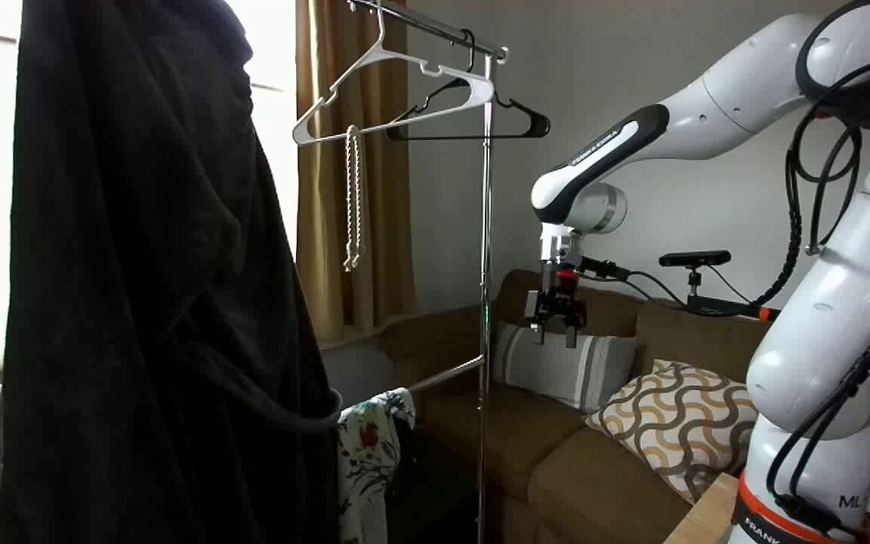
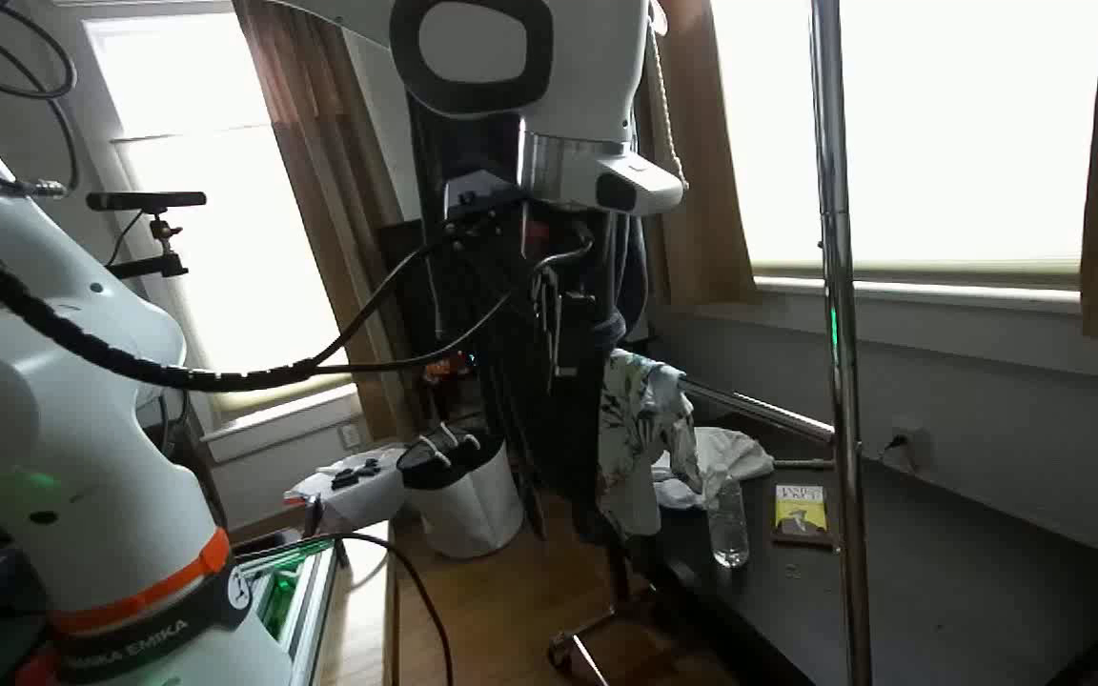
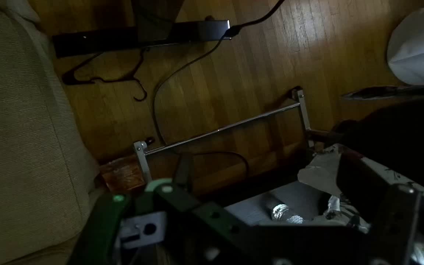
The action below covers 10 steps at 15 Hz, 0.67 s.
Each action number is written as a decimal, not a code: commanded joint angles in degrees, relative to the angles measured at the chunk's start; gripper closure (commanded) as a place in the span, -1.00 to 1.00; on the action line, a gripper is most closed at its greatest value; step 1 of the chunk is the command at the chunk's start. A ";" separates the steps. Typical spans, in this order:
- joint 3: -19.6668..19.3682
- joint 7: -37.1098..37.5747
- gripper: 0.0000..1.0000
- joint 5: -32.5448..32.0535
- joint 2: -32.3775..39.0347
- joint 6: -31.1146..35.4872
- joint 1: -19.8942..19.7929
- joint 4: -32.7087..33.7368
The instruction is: Move the white towel to the top rod
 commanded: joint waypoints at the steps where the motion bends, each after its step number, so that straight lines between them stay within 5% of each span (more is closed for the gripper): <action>1: 1.46 -0.35 -1.00 0.37 0.11 -0.15 -1.54 0.08; 10: 11.32 5.58 -1.00 1.83 9.72 14.70 3.30 6.60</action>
